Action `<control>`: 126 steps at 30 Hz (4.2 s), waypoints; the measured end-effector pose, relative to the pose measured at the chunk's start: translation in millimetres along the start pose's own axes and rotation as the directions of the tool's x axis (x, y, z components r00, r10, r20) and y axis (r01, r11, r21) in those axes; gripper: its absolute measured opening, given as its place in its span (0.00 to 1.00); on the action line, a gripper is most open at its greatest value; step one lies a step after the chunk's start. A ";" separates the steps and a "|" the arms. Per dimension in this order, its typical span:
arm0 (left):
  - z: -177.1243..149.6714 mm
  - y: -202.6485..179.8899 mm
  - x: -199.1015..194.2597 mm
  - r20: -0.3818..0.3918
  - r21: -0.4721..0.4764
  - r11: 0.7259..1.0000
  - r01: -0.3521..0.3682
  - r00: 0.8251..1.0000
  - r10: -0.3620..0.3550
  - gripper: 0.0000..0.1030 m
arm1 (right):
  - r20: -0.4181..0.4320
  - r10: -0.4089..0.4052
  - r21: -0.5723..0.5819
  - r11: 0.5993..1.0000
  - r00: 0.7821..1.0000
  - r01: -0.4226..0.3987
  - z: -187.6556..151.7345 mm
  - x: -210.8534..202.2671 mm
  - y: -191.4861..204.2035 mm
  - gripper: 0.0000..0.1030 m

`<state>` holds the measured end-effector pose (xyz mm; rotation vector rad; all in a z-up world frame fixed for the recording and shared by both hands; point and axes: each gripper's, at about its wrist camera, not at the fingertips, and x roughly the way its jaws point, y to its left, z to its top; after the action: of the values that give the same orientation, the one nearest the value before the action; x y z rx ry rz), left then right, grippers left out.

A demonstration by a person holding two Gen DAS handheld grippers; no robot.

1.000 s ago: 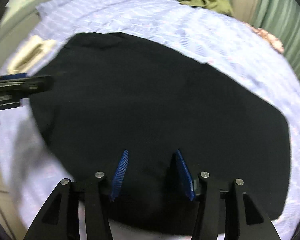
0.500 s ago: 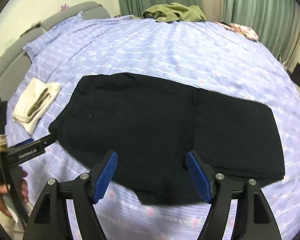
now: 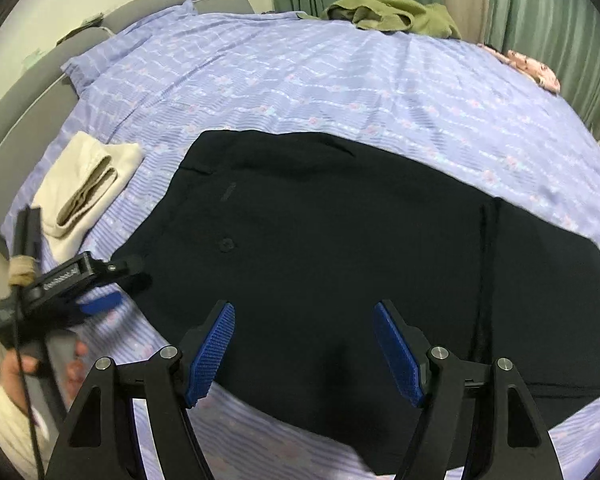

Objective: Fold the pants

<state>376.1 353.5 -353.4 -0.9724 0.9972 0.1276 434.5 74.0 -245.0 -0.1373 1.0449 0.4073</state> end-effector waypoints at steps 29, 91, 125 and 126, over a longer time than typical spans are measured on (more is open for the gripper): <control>3.7 -146.6 -17.5 0.131 0.193 0.981 -0.008 0.991 -0.018 0.18 | 0.024 -0.069 0.177 0.982 0.997 0.064 -1.6 -32.0 -58.8 0.71; -257.2 -429.8 92.4 0.205 0.749 0.564 -0.348 0.931 0.302 0.88 | 0.135 -0.091 0.361 0.932 0.987 0.037 -94.4 -144.1 -423.0 0.71; -229.9 -386.5 116.4 0.148 0.693 0.636 -0.341 0.930 0.337 0.87 | 0.027 0.112 0.432 0.895 0.993 -0.113 -36.9 -26.8 -428.8 0.06; -230.2 -386.8 115.8 0.149 0.695 0.634 -0.339 0.931 0.334 0.87 | 0.059 0.077 0.417 0.904 0.995 -0.095 -37.3 -41.9 -426.5 0.06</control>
<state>486.3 -82.9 -237.7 -0.0506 1.0897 0.0425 552.5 -339.3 -262.3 0.3032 1.0774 0.2548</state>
